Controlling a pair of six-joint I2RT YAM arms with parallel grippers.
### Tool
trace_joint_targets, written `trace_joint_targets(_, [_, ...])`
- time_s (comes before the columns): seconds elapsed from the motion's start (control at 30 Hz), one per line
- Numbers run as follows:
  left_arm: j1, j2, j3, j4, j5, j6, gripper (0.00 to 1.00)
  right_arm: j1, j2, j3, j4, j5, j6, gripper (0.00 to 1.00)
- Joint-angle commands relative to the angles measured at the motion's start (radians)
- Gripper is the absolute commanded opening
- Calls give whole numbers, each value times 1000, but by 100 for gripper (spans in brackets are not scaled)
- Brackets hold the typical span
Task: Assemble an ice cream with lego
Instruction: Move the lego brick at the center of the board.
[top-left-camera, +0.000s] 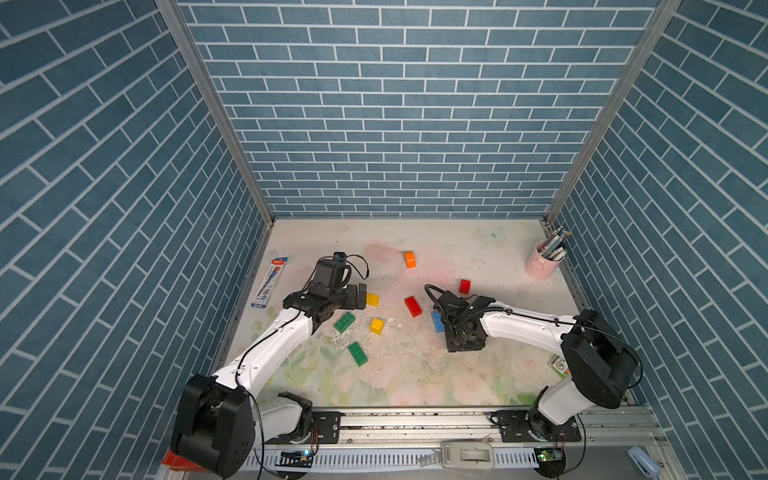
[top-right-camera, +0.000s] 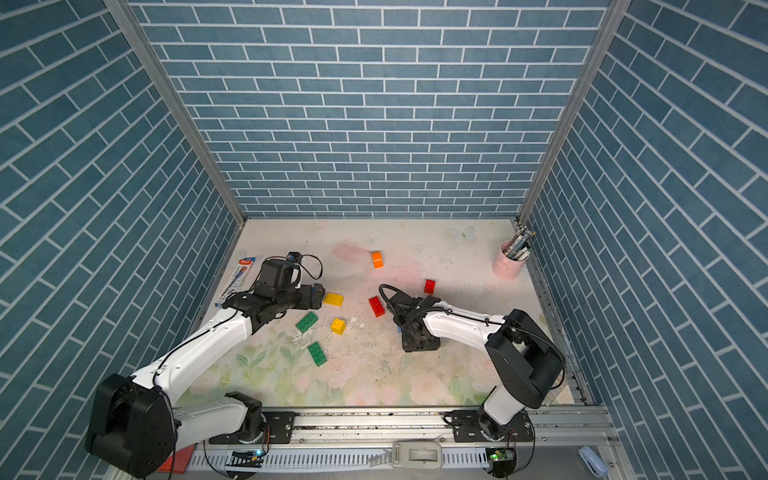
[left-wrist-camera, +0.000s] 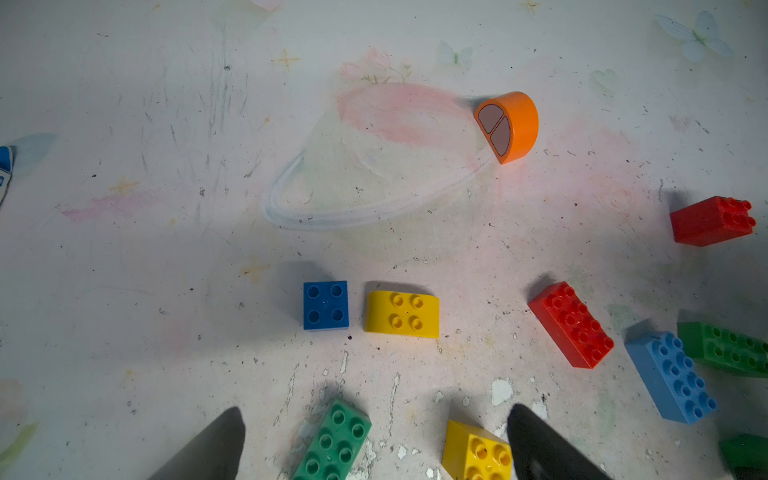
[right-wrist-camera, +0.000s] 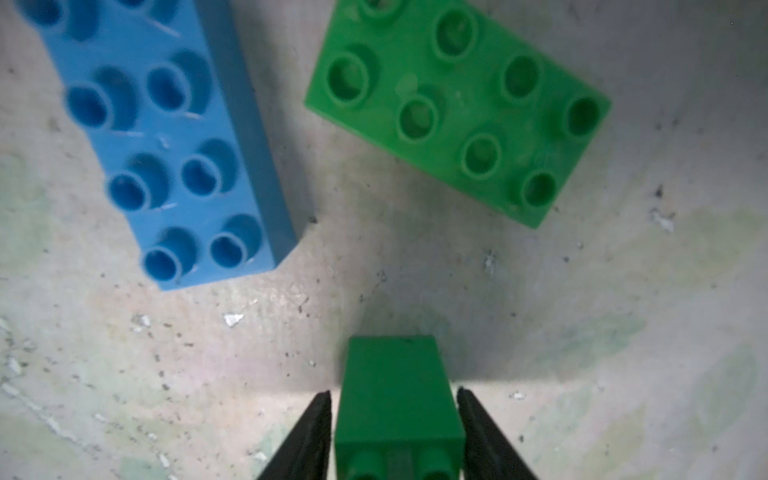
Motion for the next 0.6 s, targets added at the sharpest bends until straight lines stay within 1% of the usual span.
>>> trace_joint_targets(0.0, [-6, -13, -2, -32, -21, 2, 100, -3, -17, 41, -71, 4, 30, 62])
trace_joint_targets(0.1, [-3, -12, 1, -32, -21, -1, 100, -8, -49, 75, -117, -4, 18, 67])
trace_joint_targets(0.27, [-5, -8, 7, -29, -15, -5, 99, -39, -116, 182, -237, 31, -27, 73])
trace_joint_targets(0.4, [-5, -7, 14, -25, 1, -6, 100, -132, -114, 278, -264, 44, -142, 75])
trace_joint_targets(0.47, [-5, -7, 12, -18, 11, -9, 100, -187, -89, 317, -237, 33, -225, 74])
trace_joint_targets(0.57, [-6, -2, 5, -3, 20, -12, 100, -261, -12, 394, -198, 39, -320, 74])
